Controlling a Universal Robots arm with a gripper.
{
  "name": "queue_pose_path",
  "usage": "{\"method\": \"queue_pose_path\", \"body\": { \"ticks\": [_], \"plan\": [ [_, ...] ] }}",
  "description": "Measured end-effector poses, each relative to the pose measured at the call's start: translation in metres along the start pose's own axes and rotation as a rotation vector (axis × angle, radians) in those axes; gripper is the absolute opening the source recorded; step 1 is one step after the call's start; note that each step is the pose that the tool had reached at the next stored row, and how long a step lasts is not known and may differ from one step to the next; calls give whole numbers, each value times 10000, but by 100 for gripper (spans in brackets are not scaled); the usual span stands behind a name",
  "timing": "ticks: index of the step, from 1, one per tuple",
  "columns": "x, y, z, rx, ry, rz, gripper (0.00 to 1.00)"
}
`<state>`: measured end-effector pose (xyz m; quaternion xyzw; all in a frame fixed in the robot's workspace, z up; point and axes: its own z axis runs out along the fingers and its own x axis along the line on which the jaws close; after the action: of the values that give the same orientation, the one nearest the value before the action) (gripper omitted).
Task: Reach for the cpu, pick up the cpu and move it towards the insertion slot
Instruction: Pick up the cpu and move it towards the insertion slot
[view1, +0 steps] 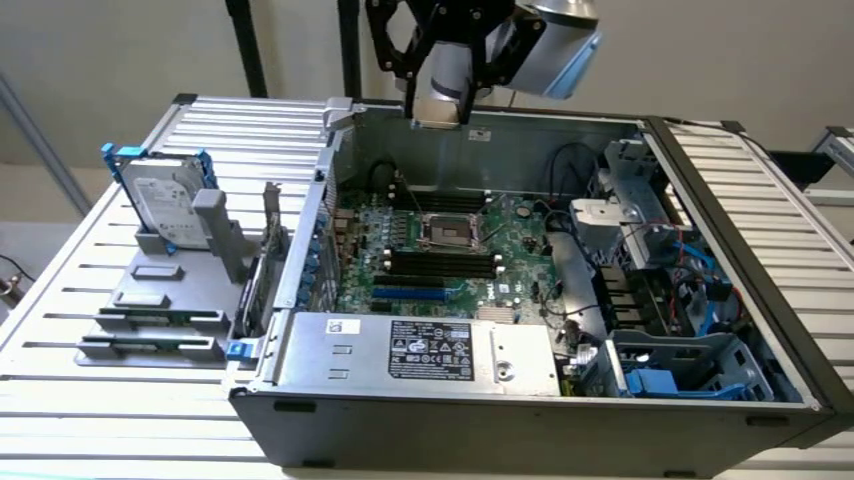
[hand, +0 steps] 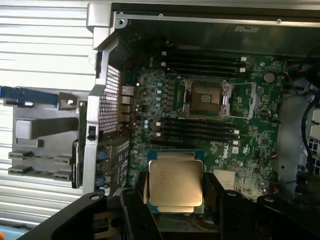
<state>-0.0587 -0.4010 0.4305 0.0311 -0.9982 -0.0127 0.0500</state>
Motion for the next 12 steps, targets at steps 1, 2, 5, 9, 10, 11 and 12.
{"method": "queue_pose_path", "body": {
  "ticks": [1, 2, 5, 9, 10, 11, 12],
  "plan": [
    [-25, 36, 3, 7, 0, 0, 55],
    [-48, 74, 8, 12, 0, 2, 55],
    [-121, 186, 22, 32, 2, 3, 55],
    [-215, 283, 43, 43, 2, 4, 55],
    [-236, 299, 46, 44, 2, 5, 55],
    [-258, 312, 49, 45, 2, 6, 55],
    [-279, 320, 52, 45, 2, 9, 55]
  ]
}}
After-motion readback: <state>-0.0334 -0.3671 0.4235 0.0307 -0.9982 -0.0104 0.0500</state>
